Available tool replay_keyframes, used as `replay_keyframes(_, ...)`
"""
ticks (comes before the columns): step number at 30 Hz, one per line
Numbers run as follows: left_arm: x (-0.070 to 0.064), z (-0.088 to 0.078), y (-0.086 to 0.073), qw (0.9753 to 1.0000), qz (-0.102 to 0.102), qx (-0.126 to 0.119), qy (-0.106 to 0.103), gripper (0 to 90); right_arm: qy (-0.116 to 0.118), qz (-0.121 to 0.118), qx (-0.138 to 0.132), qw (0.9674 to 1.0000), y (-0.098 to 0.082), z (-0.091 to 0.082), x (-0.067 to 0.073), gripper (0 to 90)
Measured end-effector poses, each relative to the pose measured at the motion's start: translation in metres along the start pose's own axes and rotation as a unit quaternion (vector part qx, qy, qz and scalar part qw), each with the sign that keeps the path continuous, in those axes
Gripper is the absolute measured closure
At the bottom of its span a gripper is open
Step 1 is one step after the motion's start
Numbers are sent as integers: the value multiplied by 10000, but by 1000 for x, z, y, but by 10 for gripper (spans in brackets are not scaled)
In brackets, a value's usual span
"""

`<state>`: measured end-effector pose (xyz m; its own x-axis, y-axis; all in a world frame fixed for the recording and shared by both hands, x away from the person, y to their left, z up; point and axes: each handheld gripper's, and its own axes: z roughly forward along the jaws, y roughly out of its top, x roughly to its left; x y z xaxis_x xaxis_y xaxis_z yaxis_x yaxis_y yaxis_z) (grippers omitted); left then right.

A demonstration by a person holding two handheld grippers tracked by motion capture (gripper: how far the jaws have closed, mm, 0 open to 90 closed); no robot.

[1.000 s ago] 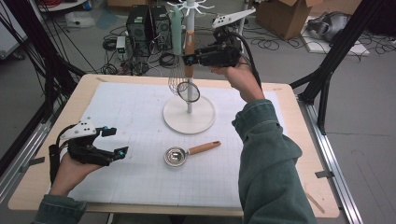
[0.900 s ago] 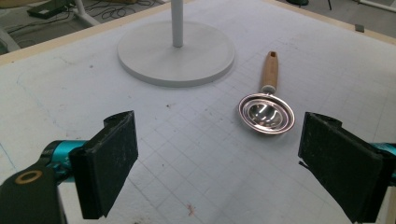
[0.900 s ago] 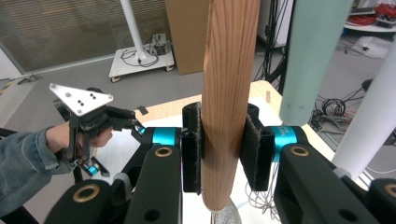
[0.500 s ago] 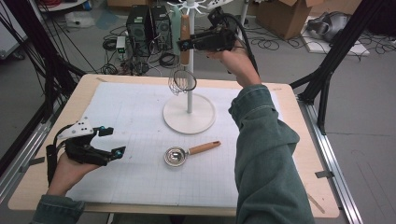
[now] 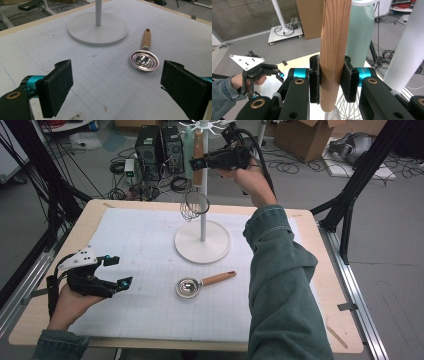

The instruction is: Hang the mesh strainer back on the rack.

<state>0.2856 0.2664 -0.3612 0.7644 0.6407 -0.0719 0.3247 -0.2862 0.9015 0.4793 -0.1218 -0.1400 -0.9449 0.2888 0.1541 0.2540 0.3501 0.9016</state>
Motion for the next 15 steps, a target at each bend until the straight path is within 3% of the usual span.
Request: replay_keyframes(15,1,0,-1,10000,-15,5,-2,114,-195,82,-137,9997,-7,-3,-8,712)
